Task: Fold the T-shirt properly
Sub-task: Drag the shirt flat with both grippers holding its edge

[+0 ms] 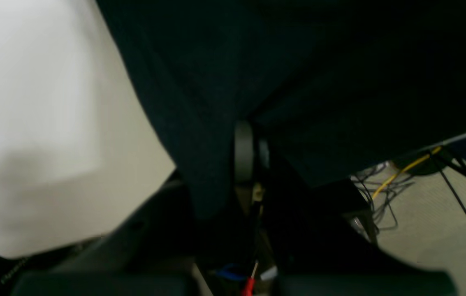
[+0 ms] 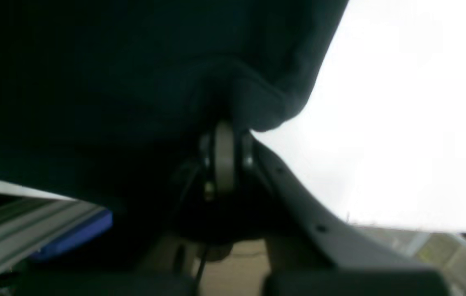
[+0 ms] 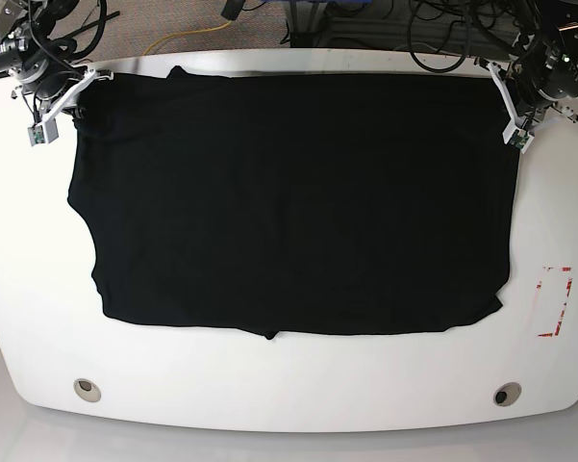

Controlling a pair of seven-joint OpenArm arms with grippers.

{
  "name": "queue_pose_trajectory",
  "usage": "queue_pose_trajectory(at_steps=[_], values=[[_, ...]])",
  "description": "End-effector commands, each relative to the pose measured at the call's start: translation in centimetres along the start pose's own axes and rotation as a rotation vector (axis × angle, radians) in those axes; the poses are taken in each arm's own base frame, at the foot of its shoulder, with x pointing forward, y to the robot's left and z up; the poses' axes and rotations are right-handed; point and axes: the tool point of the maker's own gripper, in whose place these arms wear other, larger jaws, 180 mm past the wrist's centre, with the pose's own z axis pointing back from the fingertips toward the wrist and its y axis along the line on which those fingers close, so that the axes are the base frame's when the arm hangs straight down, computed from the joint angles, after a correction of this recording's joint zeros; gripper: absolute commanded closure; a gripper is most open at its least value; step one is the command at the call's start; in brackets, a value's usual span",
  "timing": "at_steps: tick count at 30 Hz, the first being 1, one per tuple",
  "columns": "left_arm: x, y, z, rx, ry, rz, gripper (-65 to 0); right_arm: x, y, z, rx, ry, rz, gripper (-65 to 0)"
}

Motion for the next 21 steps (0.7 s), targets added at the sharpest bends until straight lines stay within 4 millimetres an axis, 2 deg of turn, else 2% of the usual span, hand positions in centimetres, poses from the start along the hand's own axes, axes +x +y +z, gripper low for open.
queue_pose_trajectory(at_steps=[1,4,6,10,13,17,21], values=[[-0.8,1.1,0.7,0.038,0.017,-0.001,-1.0,-0.7,-0.4,0.6,-0.018,0.024,0.004,0.0],[-0.9,1.8,1.0,0.059,0.008,0.018,-1.0,-1.3,-0.5,0.7,-0.026,0.034,-0.02,0.0],[-0.1,1.9,1.1,0.063,-0.037,0.026,-1.0,-1.1,0.0,0.5,-0.015,0.017,-0.037,0.0],[3.3,1.9,0.8,0.065,-0.175,0.068,-1.0,1.1,0.1,0.1,-0.013,-0.048,-0.048,0.0],[5.7,2.8,1.1,0.086,-0.24,0.074,-1.0,3.4,0.2,-0.3,-0.007,-0.107,-0.043,0.0],[7.7,3.8,1.2,0.102,-0.29,0.087,-1.0,5.9,0.1,-0.6,-0.005,-0.169,-0.044,0.0],[10.2,4.5,1.2,0.105,-0.356,0.115,-1.0,7.6,-0.5,-2.2,0.027,-0.199,-0.095,0.0]])
